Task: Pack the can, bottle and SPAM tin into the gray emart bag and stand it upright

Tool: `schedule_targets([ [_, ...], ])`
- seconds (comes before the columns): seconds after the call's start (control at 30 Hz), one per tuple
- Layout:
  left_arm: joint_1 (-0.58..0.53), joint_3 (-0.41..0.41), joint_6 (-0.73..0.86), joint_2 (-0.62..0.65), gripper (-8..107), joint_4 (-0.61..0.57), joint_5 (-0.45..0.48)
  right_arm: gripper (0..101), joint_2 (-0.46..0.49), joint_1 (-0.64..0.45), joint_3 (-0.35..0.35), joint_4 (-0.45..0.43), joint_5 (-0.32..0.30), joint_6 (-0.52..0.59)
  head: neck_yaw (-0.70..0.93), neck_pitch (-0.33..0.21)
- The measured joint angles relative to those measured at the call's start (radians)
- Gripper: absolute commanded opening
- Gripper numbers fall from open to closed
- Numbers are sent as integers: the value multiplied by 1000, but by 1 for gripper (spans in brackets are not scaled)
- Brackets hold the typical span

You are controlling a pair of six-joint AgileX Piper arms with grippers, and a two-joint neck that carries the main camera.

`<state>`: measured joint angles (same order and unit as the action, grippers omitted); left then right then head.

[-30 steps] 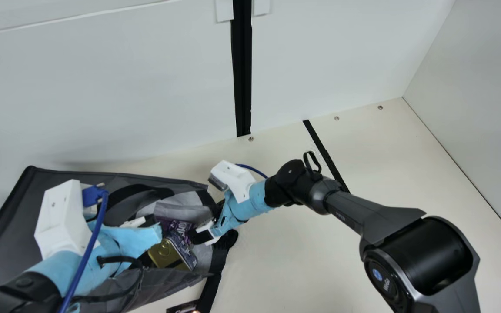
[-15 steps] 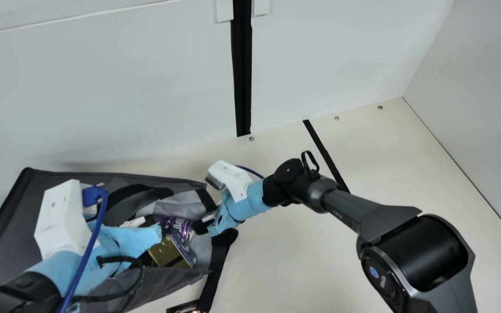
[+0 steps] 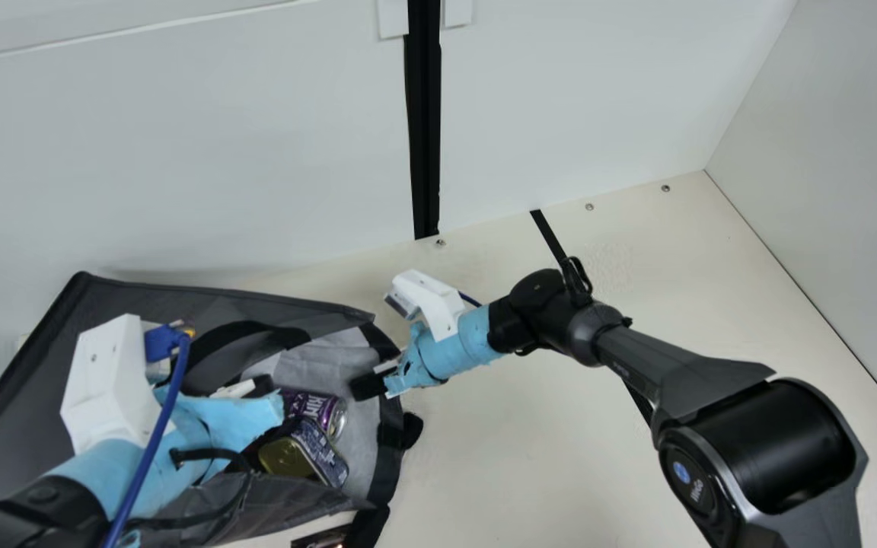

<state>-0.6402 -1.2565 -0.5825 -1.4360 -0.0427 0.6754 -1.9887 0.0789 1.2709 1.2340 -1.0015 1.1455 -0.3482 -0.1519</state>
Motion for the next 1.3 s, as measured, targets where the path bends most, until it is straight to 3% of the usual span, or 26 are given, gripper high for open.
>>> schedule_targets([
  [0.63,5,5,6,5,-8,-7,0,0,144,-147,-125,58,-211,-45,0,0],
  [0.93,9,5,37,17,-8,-29,-38,0,239,-137,-227,110,-216,-41,0,0],
  [1.3,-14,-63,58,-2,-8,-13,-88,0,391,-100,-347,168,-215,-90,0,0],
])
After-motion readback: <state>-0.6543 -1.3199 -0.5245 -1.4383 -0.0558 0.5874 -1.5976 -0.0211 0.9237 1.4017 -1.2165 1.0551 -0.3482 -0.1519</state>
